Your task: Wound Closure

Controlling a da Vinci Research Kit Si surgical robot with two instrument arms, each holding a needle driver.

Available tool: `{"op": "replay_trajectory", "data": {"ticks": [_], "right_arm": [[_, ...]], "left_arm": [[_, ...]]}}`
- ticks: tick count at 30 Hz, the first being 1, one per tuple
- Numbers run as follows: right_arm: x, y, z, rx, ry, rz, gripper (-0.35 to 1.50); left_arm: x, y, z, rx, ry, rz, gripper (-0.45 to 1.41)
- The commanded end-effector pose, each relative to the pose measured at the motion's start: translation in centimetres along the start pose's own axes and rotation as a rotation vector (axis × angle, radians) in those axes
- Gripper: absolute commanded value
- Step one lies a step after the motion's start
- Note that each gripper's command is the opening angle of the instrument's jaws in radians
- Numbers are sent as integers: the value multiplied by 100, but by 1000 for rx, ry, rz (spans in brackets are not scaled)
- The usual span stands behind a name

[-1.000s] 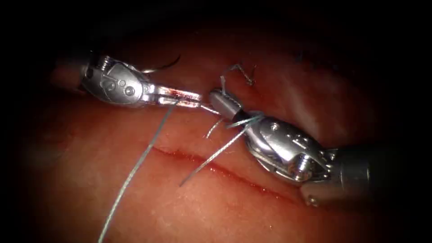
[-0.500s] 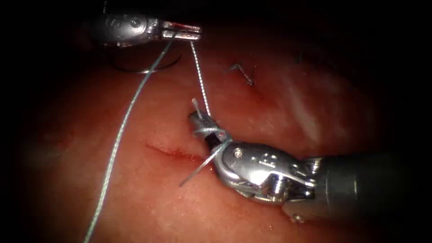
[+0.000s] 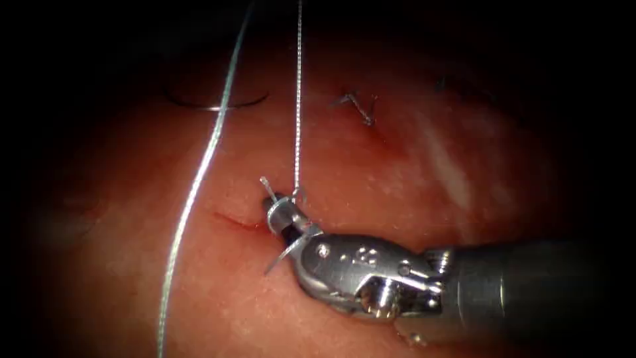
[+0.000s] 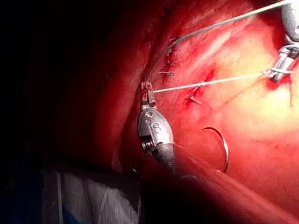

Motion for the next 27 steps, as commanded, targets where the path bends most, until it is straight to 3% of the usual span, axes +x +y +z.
{"op": "replay_trajectory", "data": {"ticks": [1, 11, 27], "right_arm": [[-1, -12, -1, 9, 3, 0, -35], [-2, -51, -33, 41, 11, -12, -35], [-14, -64, -53, 51, 17, -24, -35]], "left_arm": [[-3, -12, 6, 7, -1, 2, -45], [-16, -56, 9, 64, -39, 5, -45], [-55, -58, 41, 63, -82, 46, -45]]}}
